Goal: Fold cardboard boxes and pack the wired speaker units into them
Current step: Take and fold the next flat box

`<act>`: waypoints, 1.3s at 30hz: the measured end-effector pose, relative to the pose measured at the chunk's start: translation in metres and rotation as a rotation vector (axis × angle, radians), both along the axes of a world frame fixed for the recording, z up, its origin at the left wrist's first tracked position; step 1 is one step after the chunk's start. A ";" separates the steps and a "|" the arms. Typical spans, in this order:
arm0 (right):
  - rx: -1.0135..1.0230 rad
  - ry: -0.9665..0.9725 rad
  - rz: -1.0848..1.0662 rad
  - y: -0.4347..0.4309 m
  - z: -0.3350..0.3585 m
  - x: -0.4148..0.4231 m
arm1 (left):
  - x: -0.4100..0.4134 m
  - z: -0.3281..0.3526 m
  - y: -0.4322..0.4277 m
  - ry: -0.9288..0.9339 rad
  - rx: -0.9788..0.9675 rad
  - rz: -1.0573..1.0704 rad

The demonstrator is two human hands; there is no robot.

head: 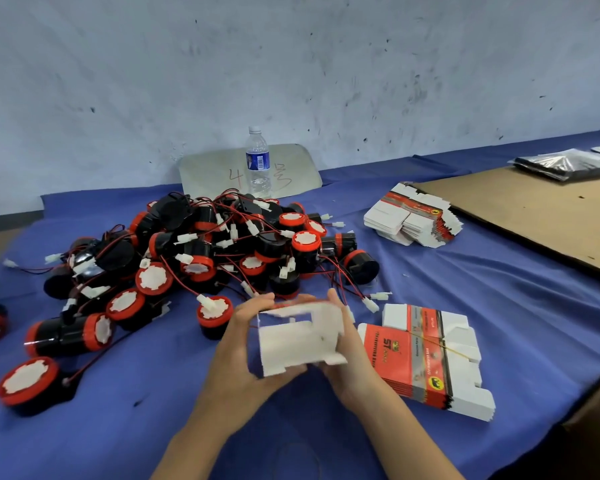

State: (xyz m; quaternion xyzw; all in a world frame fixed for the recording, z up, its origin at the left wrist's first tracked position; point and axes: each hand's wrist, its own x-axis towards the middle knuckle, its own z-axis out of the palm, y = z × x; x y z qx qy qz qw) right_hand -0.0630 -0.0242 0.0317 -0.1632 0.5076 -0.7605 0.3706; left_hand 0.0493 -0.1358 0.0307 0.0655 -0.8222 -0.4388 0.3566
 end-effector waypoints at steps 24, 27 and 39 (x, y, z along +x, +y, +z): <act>-0.114 0.636 -0.175 0.005 0.011 0.014 | -0.002 0.004 0.009 0.030 0.185 0.060; -0.143 0.577 -0.154 0.007 0.010 0.012 | 0.000 0.006 0.012 0.038 0.199 0.034; -0.169 0.595 -0.200 0.008 0.006 0.014 | 0.002 0.004 0.021 0.030 0.211 -0.001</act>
